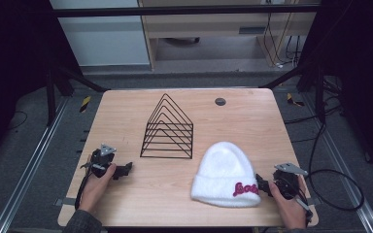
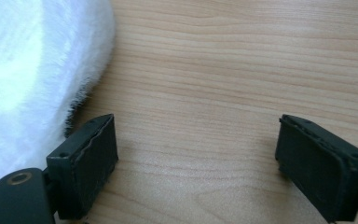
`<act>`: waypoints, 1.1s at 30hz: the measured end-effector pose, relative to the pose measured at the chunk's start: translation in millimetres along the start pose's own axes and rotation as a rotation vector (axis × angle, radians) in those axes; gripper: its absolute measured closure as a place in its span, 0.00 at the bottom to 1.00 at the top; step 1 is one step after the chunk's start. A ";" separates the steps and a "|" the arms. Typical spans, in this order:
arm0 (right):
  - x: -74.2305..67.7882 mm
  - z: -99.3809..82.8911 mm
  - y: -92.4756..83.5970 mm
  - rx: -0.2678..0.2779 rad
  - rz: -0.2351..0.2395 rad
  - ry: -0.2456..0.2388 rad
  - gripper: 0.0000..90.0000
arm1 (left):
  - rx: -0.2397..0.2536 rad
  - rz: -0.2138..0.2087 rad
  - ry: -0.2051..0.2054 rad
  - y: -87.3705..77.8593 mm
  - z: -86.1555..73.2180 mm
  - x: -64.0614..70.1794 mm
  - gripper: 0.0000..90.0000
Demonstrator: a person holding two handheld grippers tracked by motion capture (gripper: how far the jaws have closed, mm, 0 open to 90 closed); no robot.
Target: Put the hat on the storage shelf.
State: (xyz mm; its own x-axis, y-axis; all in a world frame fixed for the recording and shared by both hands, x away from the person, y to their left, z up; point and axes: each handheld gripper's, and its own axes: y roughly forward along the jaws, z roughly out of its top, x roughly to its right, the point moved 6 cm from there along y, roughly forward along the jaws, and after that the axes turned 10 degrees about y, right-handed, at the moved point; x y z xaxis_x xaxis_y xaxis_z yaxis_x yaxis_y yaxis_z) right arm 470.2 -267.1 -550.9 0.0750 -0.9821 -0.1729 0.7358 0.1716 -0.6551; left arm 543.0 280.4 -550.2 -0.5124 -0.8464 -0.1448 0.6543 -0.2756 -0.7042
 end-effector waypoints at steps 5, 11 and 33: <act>-1.3 7.6 -7.6 -0.002 0.023 -0.012 0.17 | -0.001 0.005 -0.006 0.1 0.2 0.4 0.00; -15.2 39.7 -10.9 -0.014 0.050 -0.079 0.27 | -0.002 0.007 -0.008 0.1 0.1 0.5 0.00; -86.0 96.7 46.3 -0.183 0.152 -0.240 0.40 | -0.002 0.011 -0.011 0.2 0.3 0.7 0.00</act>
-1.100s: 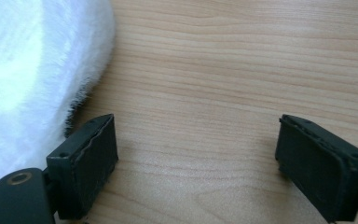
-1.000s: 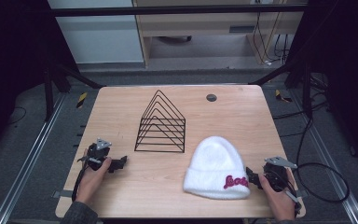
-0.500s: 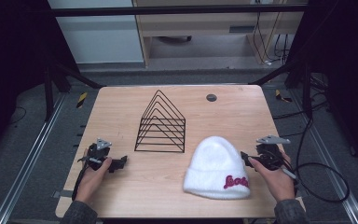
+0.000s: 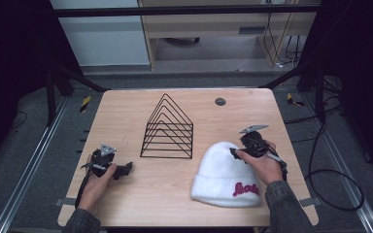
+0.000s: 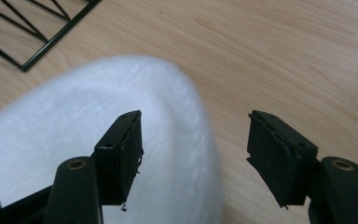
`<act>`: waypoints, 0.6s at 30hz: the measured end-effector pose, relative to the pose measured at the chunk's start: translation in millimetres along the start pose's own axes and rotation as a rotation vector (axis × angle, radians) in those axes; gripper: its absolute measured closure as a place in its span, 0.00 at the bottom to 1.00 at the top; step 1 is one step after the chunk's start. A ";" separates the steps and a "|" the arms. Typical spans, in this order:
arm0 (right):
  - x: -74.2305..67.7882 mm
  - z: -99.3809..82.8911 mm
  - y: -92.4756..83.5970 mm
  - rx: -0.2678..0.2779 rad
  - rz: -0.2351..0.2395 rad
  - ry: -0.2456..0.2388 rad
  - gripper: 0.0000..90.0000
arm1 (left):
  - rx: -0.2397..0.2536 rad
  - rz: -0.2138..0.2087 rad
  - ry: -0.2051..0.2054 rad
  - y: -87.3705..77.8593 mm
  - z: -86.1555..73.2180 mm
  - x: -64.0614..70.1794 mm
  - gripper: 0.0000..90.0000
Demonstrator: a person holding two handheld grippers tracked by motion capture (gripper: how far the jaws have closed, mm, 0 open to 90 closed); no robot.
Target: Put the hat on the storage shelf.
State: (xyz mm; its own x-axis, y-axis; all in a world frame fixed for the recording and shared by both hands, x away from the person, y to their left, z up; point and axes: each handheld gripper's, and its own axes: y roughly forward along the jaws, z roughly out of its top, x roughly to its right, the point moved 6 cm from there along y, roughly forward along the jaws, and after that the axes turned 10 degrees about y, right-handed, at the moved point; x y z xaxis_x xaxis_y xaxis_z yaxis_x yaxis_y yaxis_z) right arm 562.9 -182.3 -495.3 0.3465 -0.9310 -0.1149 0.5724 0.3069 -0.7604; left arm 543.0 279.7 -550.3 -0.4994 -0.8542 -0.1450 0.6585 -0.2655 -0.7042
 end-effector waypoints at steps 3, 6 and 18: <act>0.8 3.9 10.8 -0.022 0.008 0.020 0.39 | 0.000 0.000 -0.001 0.0 0.0 0.0 0.00; -0.2 5.0 17.0 -0.031 0.008 0.029 0.38 | 0.000 0.001 0.000 0.0 0.0 -0.1 0.00; -7.0 10.7 35.1 -0.136 -0.058 0.039 0.39 | 0.002 0.001 -0.004 0.2 0.2 0.3 0.00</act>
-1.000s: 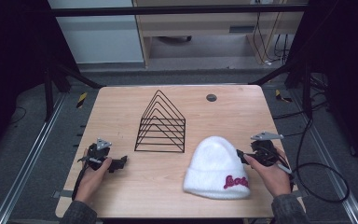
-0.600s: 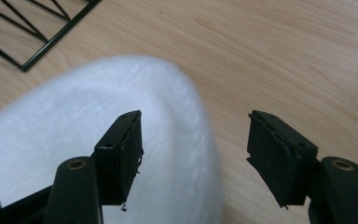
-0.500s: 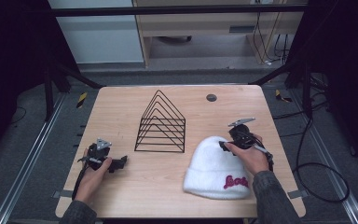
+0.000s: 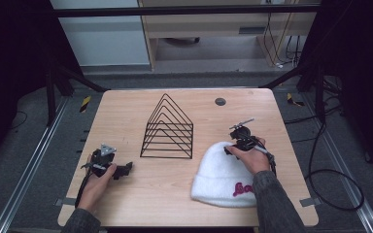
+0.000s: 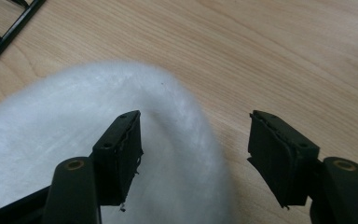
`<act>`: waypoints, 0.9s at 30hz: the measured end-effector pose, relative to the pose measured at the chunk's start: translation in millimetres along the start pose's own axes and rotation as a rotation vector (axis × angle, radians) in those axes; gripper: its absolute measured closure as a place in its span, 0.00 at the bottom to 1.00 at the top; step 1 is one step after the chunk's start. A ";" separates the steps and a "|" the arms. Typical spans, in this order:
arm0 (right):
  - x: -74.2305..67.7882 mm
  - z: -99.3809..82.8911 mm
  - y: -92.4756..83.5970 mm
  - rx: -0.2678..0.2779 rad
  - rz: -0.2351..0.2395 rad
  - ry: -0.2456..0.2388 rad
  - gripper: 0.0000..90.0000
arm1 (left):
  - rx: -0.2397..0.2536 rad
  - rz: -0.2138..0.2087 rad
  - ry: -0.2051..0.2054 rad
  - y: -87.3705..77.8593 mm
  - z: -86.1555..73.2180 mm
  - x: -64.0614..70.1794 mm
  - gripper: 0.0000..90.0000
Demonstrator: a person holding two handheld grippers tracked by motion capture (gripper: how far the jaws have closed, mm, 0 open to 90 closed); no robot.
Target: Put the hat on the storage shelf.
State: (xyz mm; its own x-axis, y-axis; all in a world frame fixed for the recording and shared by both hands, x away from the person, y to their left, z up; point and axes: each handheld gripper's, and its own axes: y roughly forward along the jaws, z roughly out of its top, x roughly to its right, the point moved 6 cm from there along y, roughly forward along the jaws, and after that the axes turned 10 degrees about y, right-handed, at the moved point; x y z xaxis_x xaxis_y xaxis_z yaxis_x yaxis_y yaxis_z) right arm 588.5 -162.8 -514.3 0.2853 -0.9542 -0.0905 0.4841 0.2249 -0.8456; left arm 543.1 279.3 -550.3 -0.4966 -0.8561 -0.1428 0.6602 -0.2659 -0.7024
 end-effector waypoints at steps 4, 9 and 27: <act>-0.5 -0.8 5.7 -0.029 0.011 0.007 0.45 | 0.000 0.000 0.001 0.0 0.0 -0.1 0.00; -5.1 -1.0 8.5 -0.062 0.048 0.000 0.66 | -0.001 0.003 0.001 -0.2 0.1 0.1 0.00; -30.9 0.0 -60.8 0.176 0.151 -0.111 0.92 | 0.103 -0.027 -0.004 -24.6 14.3 4.6 0.05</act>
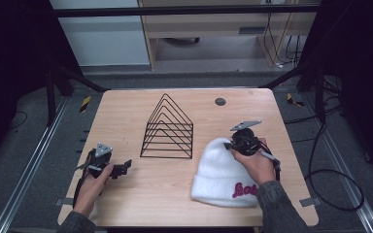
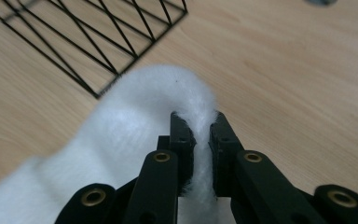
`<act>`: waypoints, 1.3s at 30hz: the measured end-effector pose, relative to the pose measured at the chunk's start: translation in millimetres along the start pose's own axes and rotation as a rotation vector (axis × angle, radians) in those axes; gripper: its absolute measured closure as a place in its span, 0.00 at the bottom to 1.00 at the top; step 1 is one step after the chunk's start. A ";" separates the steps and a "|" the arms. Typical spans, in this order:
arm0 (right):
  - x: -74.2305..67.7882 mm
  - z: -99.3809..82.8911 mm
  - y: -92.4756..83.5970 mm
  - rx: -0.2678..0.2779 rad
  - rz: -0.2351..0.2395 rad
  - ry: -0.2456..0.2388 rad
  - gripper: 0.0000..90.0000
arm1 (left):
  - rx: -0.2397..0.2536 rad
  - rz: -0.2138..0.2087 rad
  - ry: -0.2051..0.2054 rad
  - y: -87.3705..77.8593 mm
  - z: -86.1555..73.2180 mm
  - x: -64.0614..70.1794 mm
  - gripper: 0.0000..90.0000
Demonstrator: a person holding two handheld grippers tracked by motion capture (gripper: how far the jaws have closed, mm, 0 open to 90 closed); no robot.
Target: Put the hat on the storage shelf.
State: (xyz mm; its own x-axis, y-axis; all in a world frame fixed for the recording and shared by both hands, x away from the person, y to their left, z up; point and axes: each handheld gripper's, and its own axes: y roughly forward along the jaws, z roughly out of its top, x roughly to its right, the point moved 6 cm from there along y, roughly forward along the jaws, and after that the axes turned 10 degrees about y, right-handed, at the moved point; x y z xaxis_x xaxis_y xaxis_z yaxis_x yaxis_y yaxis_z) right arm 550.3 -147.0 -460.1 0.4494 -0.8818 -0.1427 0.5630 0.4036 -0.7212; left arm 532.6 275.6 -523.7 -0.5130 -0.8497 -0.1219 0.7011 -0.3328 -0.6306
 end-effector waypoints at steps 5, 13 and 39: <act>-19.6 3.3 -38.5 0.117 0.047 -0.010 0.92 | 0.029 -0.010 0.062 -19.1 25.3 9.5 0.05; -41.3 14.0 -79.2 0.245 0.119 -0.013 0.93 | 0.058 -0.033 0.150 -53.2 58.2 30.9 0.06; -66.0 135.7 -150.9 0.356 0.137 -0.130 0.93 | 0.206 -0.154 0.265 -72.8 149.8 66.2 0.15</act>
State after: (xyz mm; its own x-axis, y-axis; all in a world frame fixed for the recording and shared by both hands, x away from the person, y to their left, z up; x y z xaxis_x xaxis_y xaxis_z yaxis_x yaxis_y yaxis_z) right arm 529.8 -116.6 -249.9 0.6085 -0.7847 -0.1179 0.6862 0.5950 -0.4185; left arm 521.8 182.3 -371.0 -0.7117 -0.6568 -0.2493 0.6771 -0.5467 -0.4926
